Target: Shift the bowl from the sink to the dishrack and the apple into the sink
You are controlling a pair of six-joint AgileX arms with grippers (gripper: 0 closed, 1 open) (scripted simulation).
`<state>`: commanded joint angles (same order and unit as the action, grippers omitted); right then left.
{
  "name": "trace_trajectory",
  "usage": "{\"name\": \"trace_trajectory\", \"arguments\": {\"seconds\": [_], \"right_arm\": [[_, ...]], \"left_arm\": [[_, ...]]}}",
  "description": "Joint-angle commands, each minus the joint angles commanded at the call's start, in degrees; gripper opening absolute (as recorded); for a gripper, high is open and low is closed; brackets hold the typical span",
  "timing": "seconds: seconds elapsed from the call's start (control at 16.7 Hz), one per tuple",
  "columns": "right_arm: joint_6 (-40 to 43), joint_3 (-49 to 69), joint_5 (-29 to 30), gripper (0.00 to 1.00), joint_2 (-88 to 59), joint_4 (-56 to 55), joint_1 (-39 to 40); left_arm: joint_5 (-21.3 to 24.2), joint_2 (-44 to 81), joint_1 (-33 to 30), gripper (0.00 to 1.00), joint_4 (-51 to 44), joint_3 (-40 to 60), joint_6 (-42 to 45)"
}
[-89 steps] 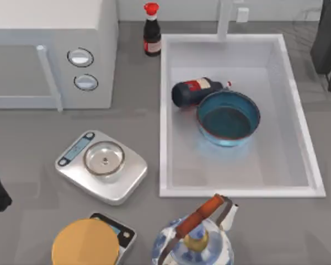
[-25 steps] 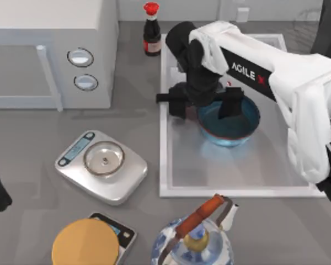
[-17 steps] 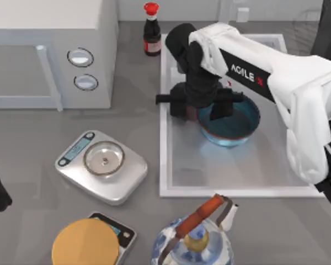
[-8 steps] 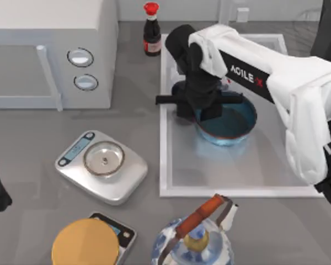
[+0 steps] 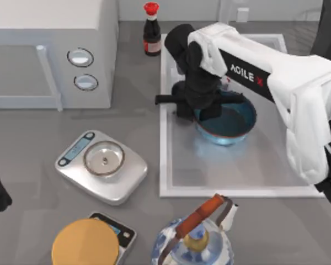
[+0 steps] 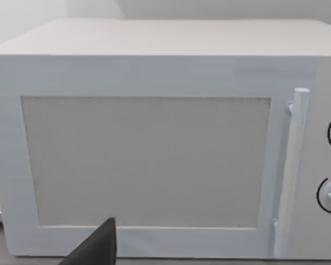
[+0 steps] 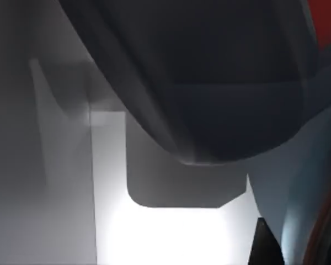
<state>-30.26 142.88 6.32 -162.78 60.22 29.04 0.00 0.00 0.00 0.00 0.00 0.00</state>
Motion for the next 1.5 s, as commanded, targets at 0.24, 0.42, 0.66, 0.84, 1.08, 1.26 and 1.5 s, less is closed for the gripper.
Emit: {"name": "trace_trajectory", "arguments": {"seconds": [0.24,0.42,0.66,0.84,1.08,1.26,1.5], "right_arm": [[-4.21,-5.6,-1.06,0.0,8.69,4.74,4.3],[-9.49,-12.05,-1.31,0.0,21.21,10.28,9.78],[-17.43,-22.3,-0.19,0.0,42.63,18.65,17.98],[-22.65,-29.46,1.46,0.0,54.24,24.6,23.36],[-26.63,-35.25,3.4,0.0,61.68,29.72,27.34],[-26.83,-35.53,3.51,0.0,62.01,29.99,27.53],[-26.39,-35.36,3.02,0.0,62.0,29.37,26.65]], "left_arm": [[0.0,0.0,0.0,1.0,0.0,0.0,0.0],[0.0,0.0,0.0,1.0,0.0,0.0,0.0],[0.0,0.0,0.0,1.0,0.0,0.0,0.0],[0.0,0.0,0.0,1.0,0.0,0.0,0.0],[0.0,0.0,0.0,1.0,0.0,0.0,0.0],[0.0,0.0,0.0,1.0,0.0,0.0,0.0],[0.0,0.0,0.0,1.0,0.0,0.0,0.0]]}}
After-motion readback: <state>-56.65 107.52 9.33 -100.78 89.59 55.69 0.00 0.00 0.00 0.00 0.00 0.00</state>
